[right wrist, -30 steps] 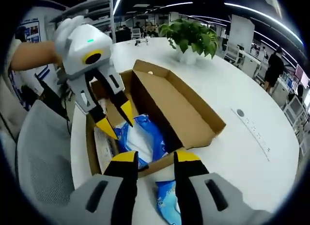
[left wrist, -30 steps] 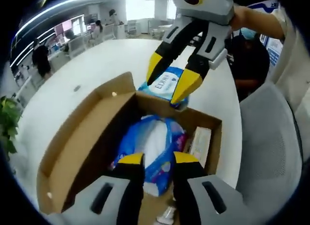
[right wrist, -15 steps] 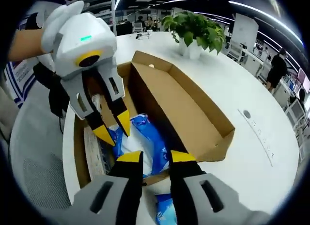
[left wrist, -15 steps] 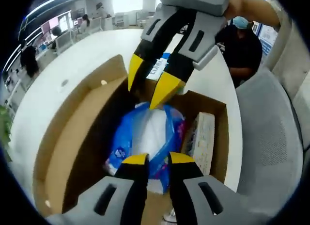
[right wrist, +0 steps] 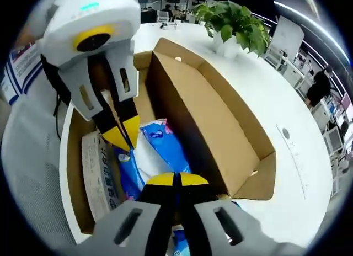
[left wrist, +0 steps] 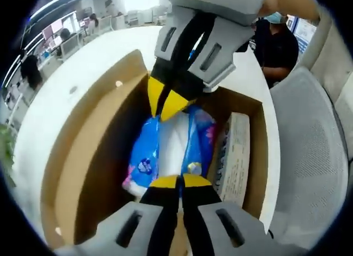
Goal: Operate the shoe box by opening the lid, removing the specified soft item, and placing it in the target area until the item is outside and the box remains undamaged.
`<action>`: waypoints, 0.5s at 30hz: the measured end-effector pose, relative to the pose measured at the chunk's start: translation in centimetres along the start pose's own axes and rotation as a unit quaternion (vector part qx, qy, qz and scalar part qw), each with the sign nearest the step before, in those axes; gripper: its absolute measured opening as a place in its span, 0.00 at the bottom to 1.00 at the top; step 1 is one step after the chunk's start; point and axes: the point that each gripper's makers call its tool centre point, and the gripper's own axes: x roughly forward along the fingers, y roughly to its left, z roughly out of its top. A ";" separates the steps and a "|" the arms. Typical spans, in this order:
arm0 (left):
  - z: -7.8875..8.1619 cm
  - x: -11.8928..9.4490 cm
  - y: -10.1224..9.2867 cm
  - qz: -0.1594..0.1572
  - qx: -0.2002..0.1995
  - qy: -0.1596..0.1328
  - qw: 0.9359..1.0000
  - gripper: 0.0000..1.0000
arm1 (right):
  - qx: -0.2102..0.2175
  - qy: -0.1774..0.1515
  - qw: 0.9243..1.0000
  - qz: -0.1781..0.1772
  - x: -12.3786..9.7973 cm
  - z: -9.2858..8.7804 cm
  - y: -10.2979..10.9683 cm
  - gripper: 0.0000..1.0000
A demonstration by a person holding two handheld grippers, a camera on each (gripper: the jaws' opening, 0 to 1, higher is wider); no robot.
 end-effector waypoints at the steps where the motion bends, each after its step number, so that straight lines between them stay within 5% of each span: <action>1: 0.0 -0.1 0.1 0.002 0.000 -0.001 1.000 0.00 | 0.004 0.001 1.000 0.000 -0.1 0.0 0.0 0.00; 15: 0.7 -2.6 -0.1 0.031 -0.005 -0.017 0.999 0.00 | 0.018 -0.021 1.000 -0.013 -2.1 1.5 0.2 0.00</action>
